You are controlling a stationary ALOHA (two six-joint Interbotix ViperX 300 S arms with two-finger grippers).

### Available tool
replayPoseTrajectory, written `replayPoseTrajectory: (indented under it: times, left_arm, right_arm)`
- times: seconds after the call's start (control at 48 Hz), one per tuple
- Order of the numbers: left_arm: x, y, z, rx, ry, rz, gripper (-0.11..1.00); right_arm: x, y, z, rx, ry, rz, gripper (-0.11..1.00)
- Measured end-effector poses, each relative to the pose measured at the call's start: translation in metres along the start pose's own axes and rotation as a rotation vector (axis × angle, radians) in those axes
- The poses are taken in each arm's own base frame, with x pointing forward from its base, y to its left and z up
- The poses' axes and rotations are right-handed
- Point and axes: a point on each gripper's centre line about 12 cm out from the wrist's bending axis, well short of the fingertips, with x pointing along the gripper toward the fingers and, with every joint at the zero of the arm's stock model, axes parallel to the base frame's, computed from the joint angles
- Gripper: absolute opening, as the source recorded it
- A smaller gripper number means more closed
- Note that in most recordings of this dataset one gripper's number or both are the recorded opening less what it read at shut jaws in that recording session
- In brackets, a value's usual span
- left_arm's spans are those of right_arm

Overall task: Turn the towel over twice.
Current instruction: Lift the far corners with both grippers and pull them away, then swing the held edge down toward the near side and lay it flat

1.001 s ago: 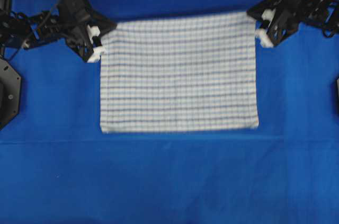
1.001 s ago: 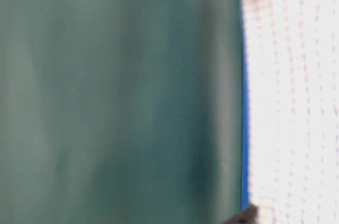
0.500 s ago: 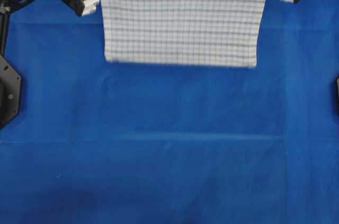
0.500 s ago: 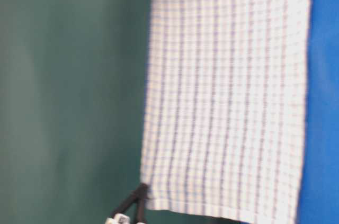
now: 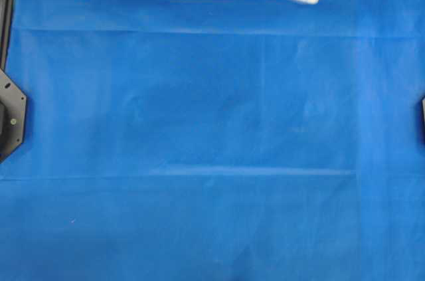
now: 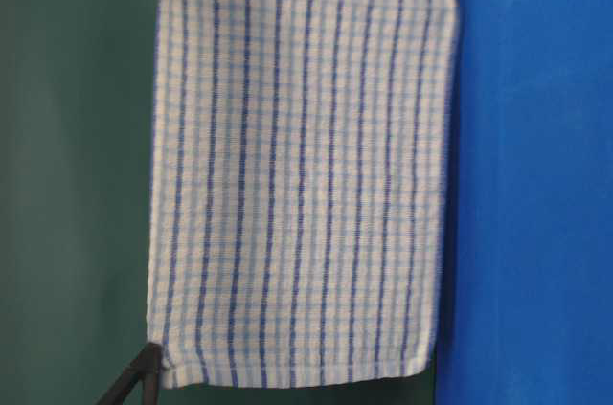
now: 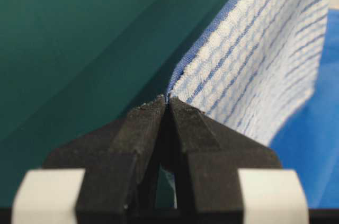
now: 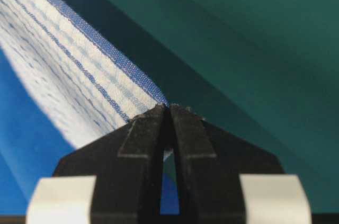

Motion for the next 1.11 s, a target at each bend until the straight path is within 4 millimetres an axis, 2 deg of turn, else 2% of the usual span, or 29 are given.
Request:
replayPoseTrajectory:
  times: [0.25,0.354,0.459,0.646,0.834,1.105]
  left_arm:
    - [-0.003,-0.008,-0.004,-0.001,0.012,-0.026,0.02]
    - [-0.004,-0.015,-0.014,0.002,0.037,-0.050,0.02]
    - [-0.006,-0.027,-0.029,0.000,0.076,-0.086,0.02]
    - [-0.013,-0.058,-0.065,-0.024,0.180,-0.185,0.02]
    - [-0.030,-0.096,-0.106,-0.006,0.308,-0.319,0.02]
    - [-0.054,-0.151,-0.140,-0.013,0.457,-0.505,0.02]
  right_arm:
    - [-0.003,0.009,-0.006,0.003,0.064,0.031,0.05]
    - [-0.005,0.018,-0.013,0.014,0.123,0.061,0.05]
    - [-0.007,0.036,-0.025,0.039,0.192,0.117,0.05]
    - [-0.015,0.074,-0.063,0.078,0.321,0.230,0.05]
    - [-0.026,0.114,-0.111,0.098,0.456,0.338,0.05]
    - [-0.034,0.155,-0.173,0.136,0.616,0.418,0.05]
